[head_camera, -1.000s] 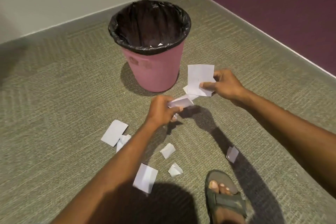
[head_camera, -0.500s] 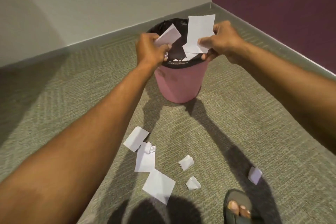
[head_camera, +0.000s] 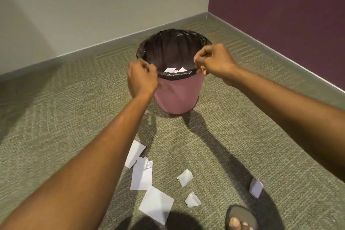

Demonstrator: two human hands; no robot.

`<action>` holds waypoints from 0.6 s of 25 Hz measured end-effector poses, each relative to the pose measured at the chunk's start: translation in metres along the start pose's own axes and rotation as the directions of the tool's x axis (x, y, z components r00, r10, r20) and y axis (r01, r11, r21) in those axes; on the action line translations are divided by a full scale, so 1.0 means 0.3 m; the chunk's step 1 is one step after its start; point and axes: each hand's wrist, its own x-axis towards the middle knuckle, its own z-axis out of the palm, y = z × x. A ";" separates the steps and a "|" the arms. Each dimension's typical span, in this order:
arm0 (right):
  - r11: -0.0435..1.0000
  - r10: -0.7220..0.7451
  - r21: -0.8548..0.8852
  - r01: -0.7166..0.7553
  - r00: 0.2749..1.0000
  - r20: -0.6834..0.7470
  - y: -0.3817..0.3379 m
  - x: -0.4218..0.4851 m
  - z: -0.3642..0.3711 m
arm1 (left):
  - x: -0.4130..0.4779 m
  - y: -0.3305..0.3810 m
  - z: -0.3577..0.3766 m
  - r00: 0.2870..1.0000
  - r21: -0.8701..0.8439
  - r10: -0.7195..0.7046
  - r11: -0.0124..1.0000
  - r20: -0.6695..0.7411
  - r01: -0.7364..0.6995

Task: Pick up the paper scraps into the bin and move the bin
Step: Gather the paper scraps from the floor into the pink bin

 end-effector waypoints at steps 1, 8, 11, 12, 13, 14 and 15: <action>0.999 -0.016 -0.050 0.017 0.999 0.031 0.028 -0.033 -0.009 | -0.067 -0.069 -0.008 0.999 0.017 -0.029 0.999 -0.018 0.029; 0.719 0.304 -0.695 -0.007 0.903 0.305 0.455 -0.325 -0.037 | -0.666 -0.396 0.006 0.648 0.247 -0.086 0.955 0.757 -0.162; 0.581 0.490 -0.814 0.005 0.796 0.355 0.627 -0.479 -0.050 | -0.824 -0.395 0.008 0.433 0.245 -0.041 0.870 0.900 -0.428; 0.532 0.551 -0.847 0.007 0.756 0.353 0.674 -0.526 -0.051 | -0.854 -0.397 0.011 0.386 0.242 -0.050 0.851 0.921 -0.467; 0.486 0.605 -0.874 0.003 0.720 0.339 0.713 -0.570 -0.049 | -0.876 -0.400 0.014 0.352 0.241 -0.066 0.842 0.934 -0.482; 0.443 0.658 -0.896 -0.012 0.683 0.316 0.750 -0.609 -0.044 | -0.889 -0.402 0.015 0.331 0.240 -0.074 0.835 0.941 -0.496; 0.413 0.694 -0.910 -0.026 0.656 0.296 0.782 -0.648 -0.038 | -0.899 -0.402 0.016 0.315 0.235 -0.070 0.818 0.947 -0.525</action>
